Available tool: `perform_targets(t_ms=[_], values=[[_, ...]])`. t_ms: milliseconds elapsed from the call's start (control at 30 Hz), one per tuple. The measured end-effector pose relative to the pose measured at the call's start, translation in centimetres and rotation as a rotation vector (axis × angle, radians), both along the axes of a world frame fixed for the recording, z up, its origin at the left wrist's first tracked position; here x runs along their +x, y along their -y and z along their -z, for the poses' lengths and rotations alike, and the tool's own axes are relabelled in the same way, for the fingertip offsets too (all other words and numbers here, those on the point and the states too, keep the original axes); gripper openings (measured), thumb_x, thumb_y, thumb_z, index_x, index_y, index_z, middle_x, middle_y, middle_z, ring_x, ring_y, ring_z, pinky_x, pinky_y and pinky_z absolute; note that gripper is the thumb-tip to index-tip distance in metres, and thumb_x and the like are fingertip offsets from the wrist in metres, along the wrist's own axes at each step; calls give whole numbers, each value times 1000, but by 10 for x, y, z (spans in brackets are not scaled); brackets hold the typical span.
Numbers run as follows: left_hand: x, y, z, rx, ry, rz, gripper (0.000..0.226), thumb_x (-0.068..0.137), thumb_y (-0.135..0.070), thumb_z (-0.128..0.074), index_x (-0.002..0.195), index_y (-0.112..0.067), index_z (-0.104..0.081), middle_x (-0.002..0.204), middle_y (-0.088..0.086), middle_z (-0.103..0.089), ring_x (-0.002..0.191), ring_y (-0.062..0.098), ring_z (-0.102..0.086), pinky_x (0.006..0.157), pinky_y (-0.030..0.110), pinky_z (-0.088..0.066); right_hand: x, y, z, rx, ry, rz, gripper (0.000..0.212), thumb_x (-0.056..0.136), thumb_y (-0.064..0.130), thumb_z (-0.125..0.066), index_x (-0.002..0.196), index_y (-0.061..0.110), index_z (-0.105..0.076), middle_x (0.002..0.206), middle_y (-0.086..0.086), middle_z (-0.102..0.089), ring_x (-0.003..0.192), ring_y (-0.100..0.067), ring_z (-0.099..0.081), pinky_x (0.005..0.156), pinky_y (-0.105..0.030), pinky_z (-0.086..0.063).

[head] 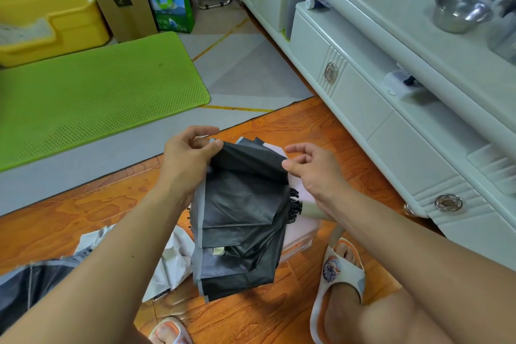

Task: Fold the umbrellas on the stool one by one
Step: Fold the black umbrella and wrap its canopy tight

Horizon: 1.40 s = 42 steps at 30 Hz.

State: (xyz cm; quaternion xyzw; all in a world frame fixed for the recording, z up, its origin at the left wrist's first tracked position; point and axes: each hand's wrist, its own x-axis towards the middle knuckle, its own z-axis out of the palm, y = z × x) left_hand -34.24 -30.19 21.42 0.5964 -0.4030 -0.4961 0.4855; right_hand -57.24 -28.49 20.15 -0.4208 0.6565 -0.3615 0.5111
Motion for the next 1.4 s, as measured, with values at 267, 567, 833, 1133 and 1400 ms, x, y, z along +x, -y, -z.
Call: perform_targets(t_ms=[267, 567, 833, 1133, 1400], values=[[2, 0, 0, 55, -48, 6, 15, 89, 0, -72, 86, -14, -71, 71, 4, -57, 56, 7, -52, 52, 14, -44, -5, -6, 2, 24, 15, -60, 25, 93, 3, -68, 104, 26, -73, 94, -7, -69, 87, -16, -69, 88, -26, -58], [8, 2, -3, 36, -49, 71, 15, 88, 1, -72, 89, -14, -71, 78, 13, -56, 64, 13, -52, 65, 21, -45, 9, -6, 2, 82, 144, 68, 26, 91, 8, -73, 114, 21, -73, 109, -5, -75, 99, -16, -72, 82, -23, -58], [11, 2, -3, -75, 70, 89, 20, 90, -1, -72, 90, -21, -74, 76, 6, -59, 74, 13, -54, 77, 26, -46, 3, -1, -7, -142, -242, -135, 28, 96, 12, -67, 117, 29, -74, 99, -5, -73, 90, -2, -67, 74, -5, -47], [9, 4, -4, -175, 165, 122, 27, 91, 4, -68, 92, -23, -72, 81, 9, -57, 65, 2, -50, 71, 16, -45, -5, 7, -10, -157, -422, -138, 2, 87, 22, -77, 87, 23, -78, 87, 8, -69, 83, -10, -62, 71, -22, -45], [24, -13, 1, -179, 249, 121, 24, 92, -3, -70, 97, -27, -70, 83, -3, -64, 73, 6, -56, 73, 19, -50, -10, 4, 0, -248, -495, -271, 8, 93, 20, -71, 91, 26, -76, 88, 13, -71, 86, -7, -64, 72, -17, -44]])
